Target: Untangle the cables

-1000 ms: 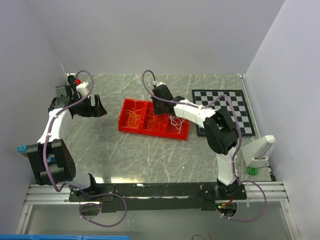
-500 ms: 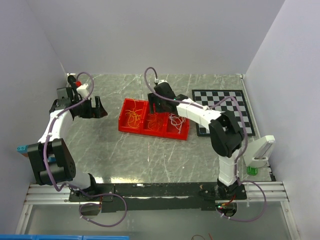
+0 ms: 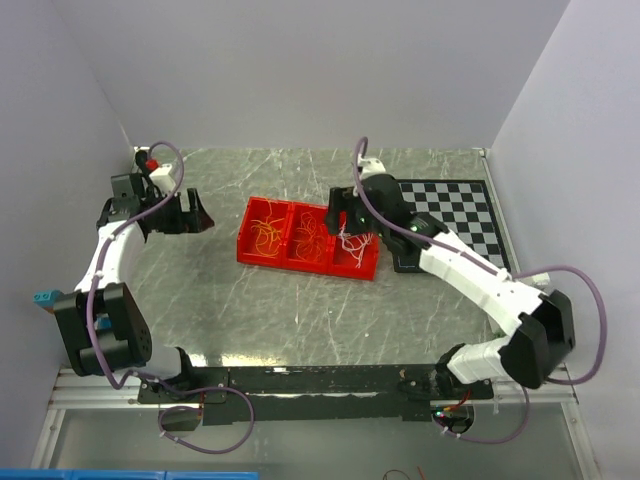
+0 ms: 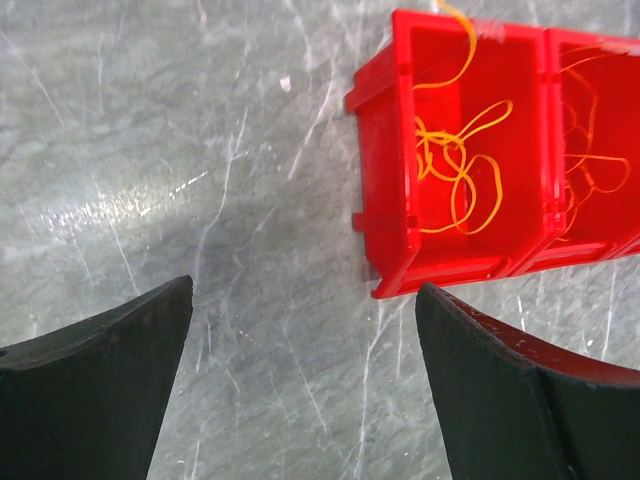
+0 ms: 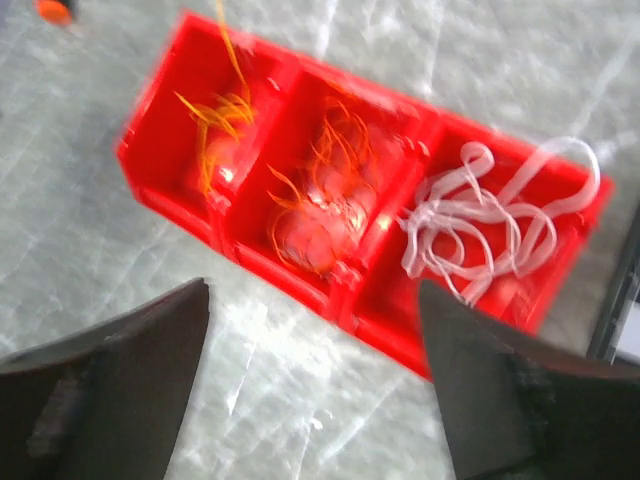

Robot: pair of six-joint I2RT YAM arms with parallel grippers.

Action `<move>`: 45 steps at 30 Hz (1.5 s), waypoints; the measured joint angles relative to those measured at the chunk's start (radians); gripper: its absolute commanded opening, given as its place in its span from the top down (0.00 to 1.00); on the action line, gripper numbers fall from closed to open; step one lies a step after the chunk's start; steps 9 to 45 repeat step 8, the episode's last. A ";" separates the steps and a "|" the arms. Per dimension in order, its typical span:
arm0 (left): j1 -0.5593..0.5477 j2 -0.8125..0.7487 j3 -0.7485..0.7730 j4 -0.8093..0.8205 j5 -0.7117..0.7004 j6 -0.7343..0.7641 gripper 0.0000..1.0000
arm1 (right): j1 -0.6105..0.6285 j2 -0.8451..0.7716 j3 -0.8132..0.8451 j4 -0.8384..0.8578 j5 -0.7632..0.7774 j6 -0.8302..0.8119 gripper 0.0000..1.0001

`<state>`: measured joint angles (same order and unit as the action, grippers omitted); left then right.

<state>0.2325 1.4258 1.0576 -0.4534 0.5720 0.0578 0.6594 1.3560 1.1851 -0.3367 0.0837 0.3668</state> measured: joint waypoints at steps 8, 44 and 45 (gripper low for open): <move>0.000 -0.053 -0.003 0.022 0.006 -0.014 0.03 | -0.009 -0.223 -0.256 -0.024 0.058 0.021 0.00; 0.000 -0.053 -0.003 0.022 0.006 -0.014 0.03 | -0.009 -0.223 -0.256 -0.024 0.058 0.021 0.00; 0.000 -0.053 -0.003 0.022 0.006 -0.014 0.03 | -0.009 -0.223 -0.256 -0.024 0.058 0.021 0.00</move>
